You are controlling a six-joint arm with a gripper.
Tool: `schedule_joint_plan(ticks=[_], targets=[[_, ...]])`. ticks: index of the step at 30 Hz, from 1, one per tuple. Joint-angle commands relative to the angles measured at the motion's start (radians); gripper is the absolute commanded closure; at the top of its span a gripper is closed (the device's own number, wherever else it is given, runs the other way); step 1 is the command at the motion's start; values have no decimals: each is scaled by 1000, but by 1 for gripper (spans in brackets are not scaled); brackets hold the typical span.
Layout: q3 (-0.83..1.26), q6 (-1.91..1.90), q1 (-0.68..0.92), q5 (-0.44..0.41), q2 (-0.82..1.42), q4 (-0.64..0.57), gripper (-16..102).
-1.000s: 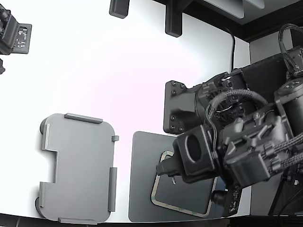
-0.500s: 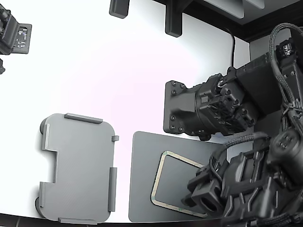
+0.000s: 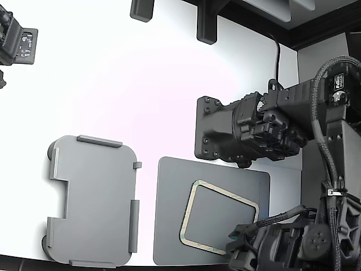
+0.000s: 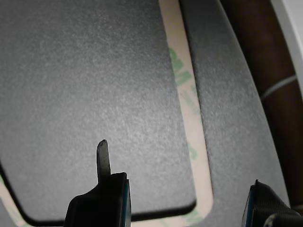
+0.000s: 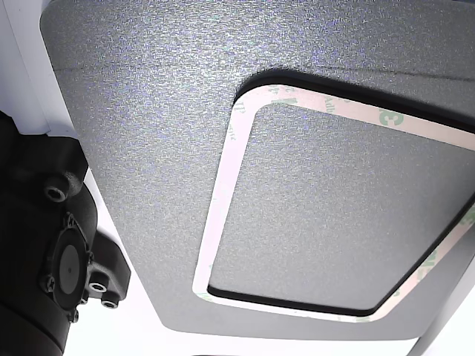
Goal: Grab top frame and put it into gray box.
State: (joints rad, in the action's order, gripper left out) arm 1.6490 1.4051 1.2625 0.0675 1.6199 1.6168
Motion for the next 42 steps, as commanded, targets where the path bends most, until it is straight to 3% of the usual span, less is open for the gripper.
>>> schedule_joint_plan(ticks=[1, 7, 24, 37, 42], targets=[[-12, -17, 20, -9, 6, -18, -14], [32, -92, 86, -34, -8, -103, -14], [35, -207, 239, -77, -61, -187, -14], [-29, -164, 253, -69, -153, -118, -14], [-34, -147, 253, -69, -166, -146, -12]])
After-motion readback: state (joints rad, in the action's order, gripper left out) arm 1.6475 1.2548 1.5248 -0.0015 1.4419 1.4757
